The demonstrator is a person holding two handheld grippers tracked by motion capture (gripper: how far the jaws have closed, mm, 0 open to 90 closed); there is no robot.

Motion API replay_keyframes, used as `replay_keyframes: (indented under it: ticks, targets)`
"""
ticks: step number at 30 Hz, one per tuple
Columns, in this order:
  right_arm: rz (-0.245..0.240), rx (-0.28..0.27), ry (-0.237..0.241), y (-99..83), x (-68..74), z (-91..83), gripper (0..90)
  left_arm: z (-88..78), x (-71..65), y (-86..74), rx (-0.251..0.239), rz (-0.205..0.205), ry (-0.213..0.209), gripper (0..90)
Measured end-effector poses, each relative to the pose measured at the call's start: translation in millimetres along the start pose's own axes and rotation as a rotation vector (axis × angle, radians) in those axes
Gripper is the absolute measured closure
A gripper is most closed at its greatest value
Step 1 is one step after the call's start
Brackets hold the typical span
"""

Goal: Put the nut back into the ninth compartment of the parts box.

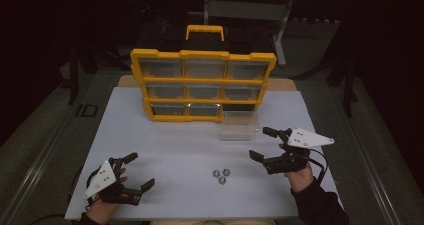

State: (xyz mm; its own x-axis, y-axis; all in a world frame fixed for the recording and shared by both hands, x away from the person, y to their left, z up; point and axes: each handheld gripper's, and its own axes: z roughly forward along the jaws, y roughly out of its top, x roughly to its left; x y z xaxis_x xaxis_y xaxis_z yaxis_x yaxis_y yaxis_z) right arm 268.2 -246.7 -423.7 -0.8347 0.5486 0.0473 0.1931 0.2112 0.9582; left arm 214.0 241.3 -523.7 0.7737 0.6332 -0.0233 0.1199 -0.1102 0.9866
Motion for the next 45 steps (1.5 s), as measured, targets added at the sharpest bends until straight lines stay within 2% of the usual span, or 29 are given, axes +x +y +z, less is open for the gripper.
replay_keyframes:
  ticks: [3, 5, 10, 14, 15, 16, 19, 25, 29, 34, 45]
  targets:
    - [-0.002, 0.012, 0.013, 0.7, 0.9, 3.7, 10.8, 0.1, -0.1, 0.0, 0.000, -0.001, -0.002, 0.0]
    - [-0.015, 0.037, 0.063, 0.2, 2.5, 15.6, 10.4, 0.2, -0.2, -0.1, 0.001, -0.001, -0.003, 0.0]
    - [-0.002, 0.076, 0.139, -4.6, 3.7, 33.3, 10.4, 0.4, -0.6, 0.1, 0.004, 0.003, -0.005, 0.0]
    - [-0.002, 0.118, 0.155, -8.9, 6.1, 43.8, 10.4, 0.6, -0.6, 0.1, 0.006, 0.004, -0.007, 0.0]
    - [-0.001, 0.133, 0.153, -10.5, 7.3, 47.3, 10.4, 0.7, -0.7, 0.1, 0.007, 0.005, -0.008, 0.0]
    - [-0.009, 0.169, 0.174, -15.9, 9.3, 55.7, 10.5, 0.7, -0.7, 0.0, 0.008, 0.006, -0.008, 0.0]
    - [-0.034, 0.220, 0.191, -23.8, 11.3, 64.1, 13.9, 0.8, -0.7, -0.1, 0.007, 0.005, -0.009, 0.0]
    - [-0.029, 0.288, 0.203, -41.4, 11.8, 78.1, 22.9, 0.9, -0.8, -0.1, 0.007, 0.005, -0.009, 0.0]
    - [-0.043, 0.326, 0.211, -52.3, 12.4, 85.0, 34.1, 0.8, -0.6, -0.2, 0.005, 0.002, -0.010, 0.0]
    - [-0.056, 0.373, 0.216, -63.1, 12.8, 91.2, 43.6, 0.9, -0.9, -0.1, 0.005, 0.005, -0.011, 0.0]
    - [-0.088, 0.460, 0.203, -80.7, 12.0, 100.1, 54.8, 0.8, -0.7, -0.2, 0.003, 0.002, -0.012, 0.0]
